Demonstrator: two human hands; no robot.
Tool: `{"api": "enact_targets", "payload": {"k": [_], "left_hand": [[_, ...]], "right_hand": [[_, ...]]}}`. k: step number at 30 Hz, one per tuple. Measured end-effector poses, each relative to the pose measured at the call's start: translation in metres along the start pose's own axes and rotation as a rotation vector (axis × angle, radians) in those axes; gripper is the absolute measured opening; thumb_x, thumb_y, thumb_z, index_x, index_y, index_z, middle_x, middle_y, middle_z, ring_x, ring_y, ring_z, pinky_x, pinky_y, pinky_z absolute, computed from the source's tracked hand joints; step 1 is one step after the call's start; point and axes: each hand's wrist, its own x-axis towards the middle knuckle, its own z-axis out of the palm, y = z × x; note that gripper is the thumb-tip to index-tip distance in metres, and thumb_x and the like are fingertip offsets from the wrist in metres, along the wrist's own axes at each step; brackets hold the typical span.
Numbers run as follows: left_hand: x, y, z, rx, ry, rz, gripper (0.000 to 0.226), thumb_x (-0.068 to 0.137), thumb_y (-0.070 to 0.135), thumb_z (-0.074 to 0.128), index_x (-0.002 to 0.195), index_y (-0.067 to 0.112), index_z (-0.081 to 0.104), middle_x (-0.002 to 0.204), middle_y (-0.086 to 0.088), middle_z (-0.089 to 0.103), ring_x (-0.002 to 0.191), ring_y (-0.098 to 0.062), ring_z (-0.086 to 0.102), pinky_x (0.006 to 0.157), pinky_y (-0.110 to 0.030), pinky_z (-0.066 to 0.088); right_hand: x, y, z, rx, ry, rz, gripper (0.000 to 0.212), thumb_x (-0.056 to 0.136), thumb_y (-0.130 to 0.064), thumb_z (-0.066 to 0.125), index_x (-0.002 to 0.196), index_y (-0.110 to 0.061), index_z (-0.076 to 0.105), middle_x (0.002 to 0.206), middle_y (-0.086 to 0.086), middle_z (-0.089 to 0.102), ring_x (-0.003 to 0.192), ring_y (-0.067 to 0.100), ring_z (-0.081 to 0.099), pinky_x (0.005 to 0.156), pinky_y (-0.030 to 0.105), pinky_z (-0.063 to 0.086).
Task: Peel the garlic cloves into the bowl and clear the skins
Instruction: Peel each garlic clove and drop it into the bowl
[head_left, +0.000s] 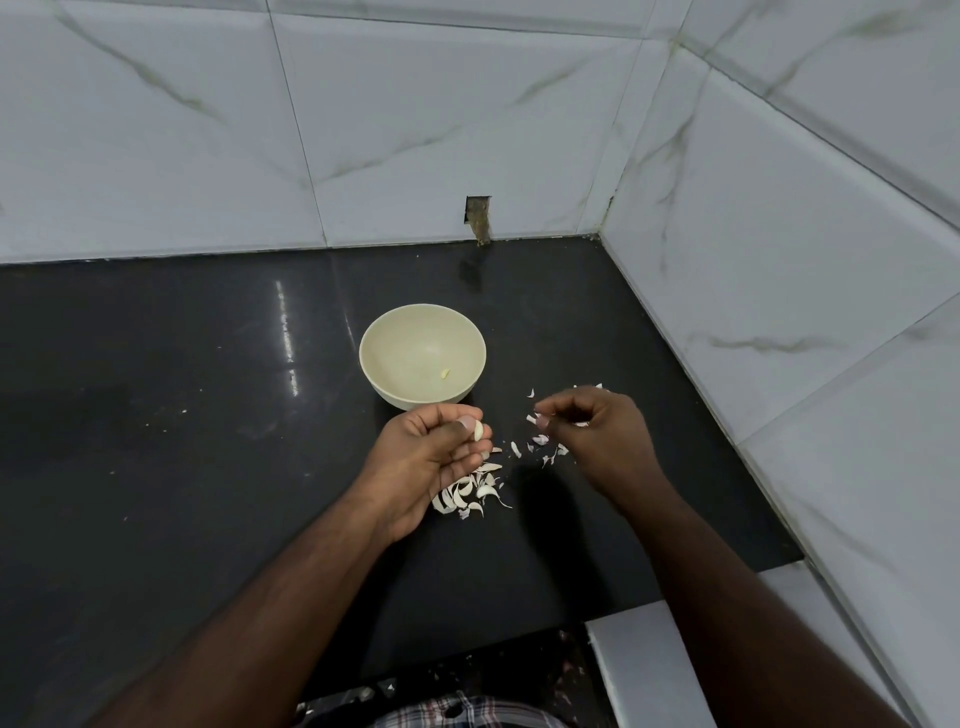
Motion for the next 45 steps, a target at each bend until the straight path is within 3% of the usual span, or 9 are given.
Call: {"api": "enact_targets", "payload": {"k": [3, 6, 12, 17, 21, 26, 31, 37, 45], "left_hand": [[0.0, 0.0, 0.0, 0.012, -0.008, 0.005, 0.015, 0.095, 0.002, 0.063, 0.109, 0.002, 0.069, 0.089, -0.009, 0.076, 0.084, -0.016, 0.074, 0.072, -0.023, 0.06], [-0.001, 0.002, 0.002, 0.002, -0.013, 0.008, 0.018, 0.091, -0.002, 0.066, 0.108, 0.0, 0.07, 0.088, -0.011, 0.076, 0.085, -0.018, 0.075, 0.073, -0.022, 0.06], [-0.002, 0.003, 0.005, -0.003, -0.004, 0.029, 0.014, 0.09, -0.003, 0.067, 0.104, 0.001, 0.067, 0.084, -0.009, 0.076, 0.084, -0.019, 0.076, 0.073, -0.023, 0.06], [-0.003, 0.002, 0.004, 0.038, 0.011, 0.024, 0.015, 0.088, 0.003, 0.071, 0.103, 0.004, 0.07, 0.085, -0.01, 0.076, 0.076, -0.013, 0.071, 0.07, -0.021, 0.058], [-0.005, 0.002, 0.003, 0.013, -0.03, 0.038, 0.021, 0.08, 0.011, 0.074, 0.1, 0.003, 0.075, 0.09, -0.014, 0.076, 0.075, -0.012, 0.069, 0.069, -0.019, 0.058], [-0.005, 0.001, 0.002, -0.019, -0.085, 0.056, 0.024, 0.076, 0.008, 0.072, 0.099, 0.003, 0.075, 0.091, -0.014, 0.076, 0.079, -0.013, 0.071, 0.074, -0.021, 0.059], [-0.005, 0.0, 0.001, 0.025, -0.095, 0.066, 0.021, 0.084, -0.006, 0.068, 0.101, 0.003, 0.075, 0.102, -0.016, 0.076, 0.087, -0.017, 0.074, 0.084, -0.026, 0.06], [-0.004, 0.001, 0.004, -0.012, -0.037, 0.065, 0.02, 0.084, -0.004, 0.07, 0.102, 0.004, 0.073, 0.09, -0.012, 0.077, 0.078, -0.017, 0.073, 0.071, -0.021, 0.06], [-0.005, 0.0, 0.003, -0.03, -0.048, 0.092, 0.027, 0.073, 0.002, 0.074, 0.1, 0.005, 0.072, 0.085, -0.012, 0.075, 0.073, -0.016, 0.073, 0.069, -0.022, 0.06]], "right_hand": [[0.001, -0.004, -0.004, -0.121, 0.07, -0.066, 0.017, 0.085, -0.012, 0.076, 0.092, -0.026, 0.08, 0.098, -0.019, 0.071, 0.094, -0.006, 0.065, 0.085, 0.018, 0.049], [-0.005, -0.015, -0.001, -0.126, 0.059, -0.085, 0.019, 0.087, -0.02, 0.075, 0.105, -0.025, 0.078, 0.086, -0.017, 0.073, 0.08, -0.008, 0.065, 0.073, 0.006, 0.044], [-0.017, -0.028, 0.017, -0.023, -0.141, -0.214, 0.029, 0.082, -0.006, 0.079, 0.108, -0.02, 0.077, 0.095, -0.017, 0.073, 0.081, -0.008, 0.067, 0.076, 0.008, 0.048], [-0.017, -0.028, 0.024, -0.043, -0.099, -0.293, 0.025, 0.083, -0.008, 0.078, 0.103, -0.023, 0.078, 0.089, -0.011, 0.077, 0.083, 0.002, 0.071, 0.077, 0.02, 0.055], [-0.02, -0.032, 0.024, 0.066, -0.07, -0.254, 0.033, 0.082, -0.001, 0.077, 0.087, -0.033, 0.075, 0.08, -0.024, 0.073, 0.079, -0.002, 0.07, 0.073, 0.014, 0.052], [-0.02, -0.034, 0.026, 0.176, -0.048, -0.188, 0.037, 0.079, 0.004, 0.077, 0.079, -0.033, 0.072, 0.078, -0.017, 0.073, 0.073, -0.003, 0.067, 0.069, 0.01, 0.049], [-0.02, -0.028, 0.028, 0.22, -0.01, -0.147, 0.028, 0.08, 0.001, 0.078, 0.083, -0.027, 0.074, 0.08, -0.012, 0.074, 0.073, -0.002, 0.067, 0.069, 0.011, 0.048], [-0.018, -0.029, 0.028, 0.251, -0.062, -0.132, 0.03, 0.087, 0.0, 0.071, 0.092, -0.029, 0.072, 0.085, -0.009, 0.074, 0.078, 0.0, 0.068, 0.072, 0.012, 0.05], [-0.019, -0.03, 0.027, 0.256, -0.072, -0.15, 0.024, 0.081, 0.001, 0.078, 0.092, -0.02, 0.075, 0.084, -0.009, 0.074, 0.076, -0.001, 0.068, 0.072, 0.012, 0.051]]}}
